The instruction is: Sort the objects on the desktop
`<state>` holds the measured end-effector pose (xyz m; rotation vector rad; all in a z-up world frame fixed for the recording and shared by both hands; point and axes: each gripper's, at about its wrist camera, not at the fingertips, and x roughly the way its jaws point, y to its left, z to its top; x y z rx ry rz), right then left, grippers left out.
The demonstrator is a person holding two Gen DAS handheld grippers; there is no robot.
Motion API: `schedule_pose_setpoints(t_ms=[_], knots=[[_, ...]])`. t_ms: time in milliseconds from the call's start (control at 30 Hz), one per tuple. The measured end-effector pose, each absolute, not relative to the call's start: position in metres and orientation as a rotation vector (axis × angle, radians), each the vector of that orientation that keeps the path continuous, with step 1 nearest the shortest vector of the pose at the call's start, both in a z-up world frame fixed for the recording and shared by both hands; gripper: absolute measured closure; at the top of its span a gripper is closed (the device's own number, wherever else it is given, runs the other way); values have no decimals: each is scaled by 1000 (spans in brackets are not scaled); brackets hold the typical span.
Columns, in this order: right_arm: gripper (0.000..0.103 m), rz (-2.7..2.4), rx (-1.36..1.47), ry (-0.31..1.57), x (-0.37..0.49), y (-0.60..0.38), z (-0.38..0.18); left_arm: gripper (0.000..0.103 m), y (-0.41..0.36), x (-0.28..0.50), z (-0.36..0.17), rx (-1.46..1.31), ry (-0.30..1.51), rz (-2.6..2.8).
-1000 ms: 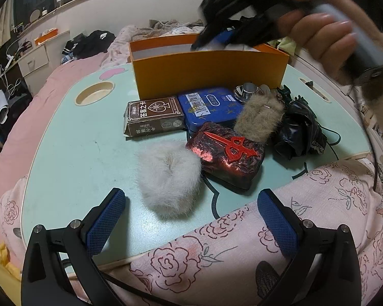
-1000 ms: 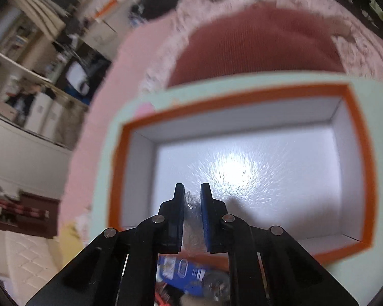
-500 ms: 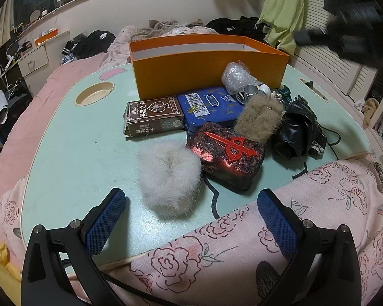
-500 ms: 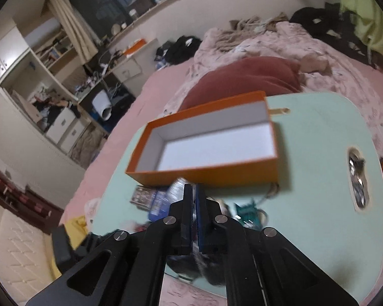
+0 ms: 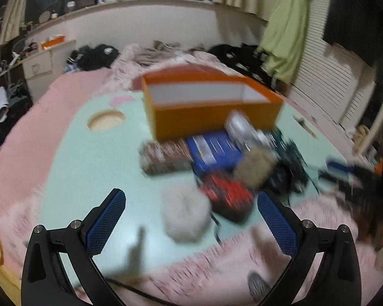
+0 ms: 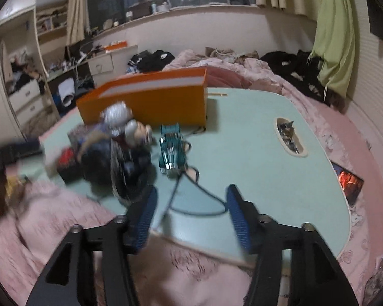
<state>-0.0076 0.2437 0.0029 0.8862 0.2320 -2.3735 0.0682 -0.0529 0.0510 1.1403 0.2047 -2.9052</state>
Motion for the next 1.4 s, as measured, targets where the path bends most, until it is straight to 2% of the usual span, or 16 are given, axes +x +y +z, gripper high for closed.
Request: schedule_pose_setpoints(t_ms=[67,133,167,267,433,600,733,867,1000,1167,1300,1400], knots=[[30,-2412,867,309,-5,235,-8,0,-63,48,61,1147,168,-2819],[27,-2412,861,290,-6,235,-10,0,-71,26,65,1154,111,-2755],[22,-2416,864,287,-7,236,-10,0,-74,14,64,1178,84,-2726],[15,-2443,874,267,-11,240,-11,0,-79,-15,55,1256,52,-2677],[14,-2447,871,270,-11,241,-12,0,-79,-51,40,1310,3,-2609],[14,-2448,872,271,-11,241,-12,0,-80,-56,41,1274,13,-2588],[13,-2449,872,270,-11,242,-11,0,-74,-34,50,1252,61,-2662],[0,-2471,889,266,-14,244,-12,0,-63,9,55,1212,60,-2760],[0,-2473,892,264,-14,246,-12,0,-51,52,46,1256,25,-2787],[0,-2472,892,263,-14,246,-12,0,-48,91,33,1298,129,-2883],[0,-2473,892,263,-14,246,-11,0,-30,84,14,1396,2,-2876],[0,-2474,889,264,-14,246,-11,0,-32,72,6,1377,60,-2831]])
